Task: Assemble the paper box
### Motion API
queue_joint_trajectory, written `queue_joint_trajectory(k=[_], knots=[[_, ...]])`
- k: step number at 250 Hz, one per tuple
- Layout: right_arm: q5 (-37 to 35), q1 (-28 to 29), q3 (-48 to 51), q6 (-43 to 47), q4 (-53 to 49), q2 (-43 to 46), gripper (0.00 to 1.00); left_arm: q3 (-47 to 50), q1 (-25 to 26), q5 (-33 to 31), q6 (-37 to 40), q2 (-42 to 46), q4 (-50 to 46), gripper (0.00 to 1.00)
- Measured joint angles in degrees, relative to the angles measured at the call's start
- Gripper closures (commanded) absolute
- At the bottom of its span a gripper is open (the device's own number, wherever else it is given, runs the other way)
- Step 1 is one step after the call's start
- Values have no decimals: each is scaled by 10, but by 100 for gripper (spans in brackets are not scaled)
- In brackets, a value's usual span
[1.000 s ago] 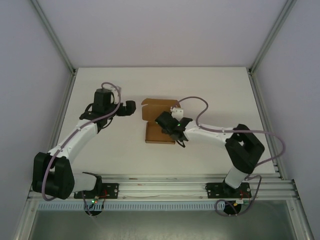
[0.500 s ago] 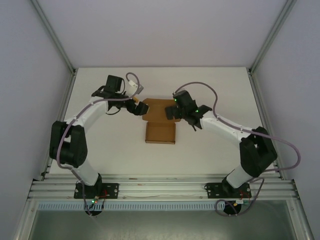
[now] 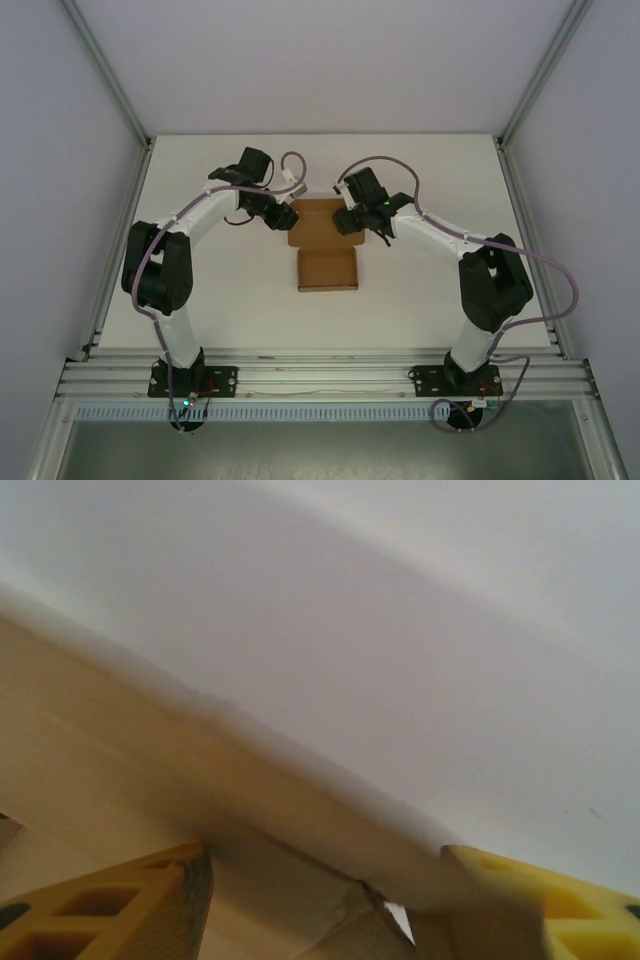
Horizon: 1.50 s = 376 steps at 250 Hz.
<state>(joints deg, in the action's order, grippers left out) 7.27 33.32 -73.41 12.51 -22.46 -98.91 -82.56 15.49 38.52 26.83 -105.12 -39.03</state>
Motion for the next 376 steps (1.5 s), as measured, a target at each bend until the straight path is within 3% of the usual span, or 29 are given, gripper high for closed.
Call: queue_joint_trajectory(k=[38,85,163,265,376], knots=[[-4,0,0,0,-26,0,87,0,9,-34,-14,3,3,100],[-7,0,-1,-9,-38,5,92,6,28,-81,-50,22,23,100],[-110,38,-2,-65,-15,48,91,33,53,-165,-196,77,99,100],[-276,80,-15,-280,64,23,89,111,73,-221,-434,78,263,100],[-370,91,12,-392,178,-19,88,118,73,-246,-536,56,342,100]])
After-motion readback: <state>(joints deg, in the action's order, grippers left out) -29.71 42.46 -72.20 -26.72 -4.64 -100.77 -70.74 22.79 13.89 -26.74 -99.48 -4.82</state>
